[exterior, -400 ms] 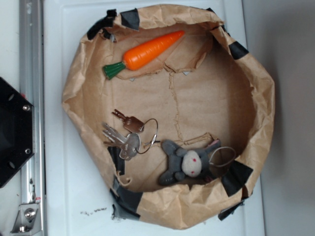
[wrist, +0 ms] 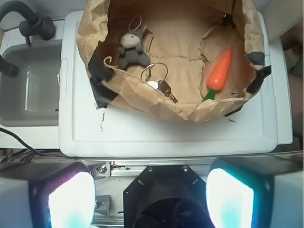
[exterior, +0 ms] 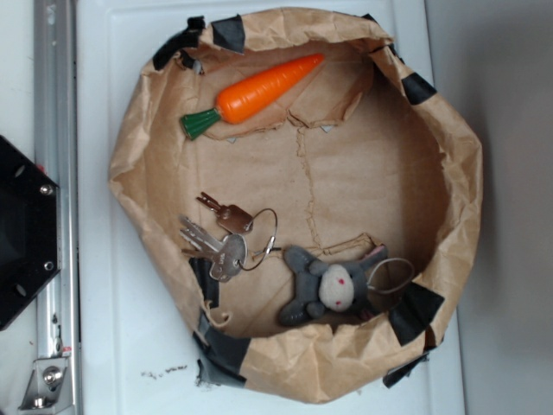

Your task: Grab the silver keys.

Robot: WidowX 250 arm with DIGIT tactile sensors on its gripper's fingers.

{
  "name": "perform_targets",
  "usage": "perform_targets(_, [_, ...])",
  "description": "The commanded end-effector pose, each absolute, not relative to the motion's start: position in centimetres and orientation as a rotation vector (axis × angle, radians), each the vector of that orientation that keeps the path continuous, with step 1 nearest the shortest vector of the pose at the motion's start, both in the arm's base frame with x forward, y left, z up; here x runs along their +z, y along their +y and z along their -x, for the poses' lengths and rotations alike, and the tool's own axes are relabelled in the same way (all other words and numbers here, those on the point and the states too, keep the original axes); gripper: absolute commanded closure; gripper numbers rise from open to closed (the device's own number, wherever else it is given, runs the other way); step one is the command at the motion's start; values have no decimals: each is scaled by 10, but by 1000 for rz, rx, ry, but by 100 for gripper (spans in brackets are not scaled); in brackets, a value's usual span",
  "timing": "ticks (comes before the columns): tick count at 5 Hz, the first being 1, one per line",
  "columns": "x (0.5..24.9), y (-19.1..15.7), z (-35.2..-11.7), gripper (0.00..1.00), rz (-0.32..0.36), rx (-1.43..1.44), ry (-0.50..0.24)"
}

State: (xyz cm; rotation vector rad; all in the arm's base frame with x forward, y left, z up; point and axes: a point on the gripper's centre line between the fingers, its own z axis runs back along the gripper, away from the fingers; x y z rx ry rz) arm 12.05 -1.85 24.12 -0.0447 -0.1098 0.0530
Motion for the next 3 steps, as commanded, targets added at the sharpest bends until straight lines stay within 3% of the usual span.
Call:
perform_targets(1, [232, -30, -192, 0, 15, 307, -154])
perform_targets(3, [206, -11, -208, 0, 77, 708, -239])
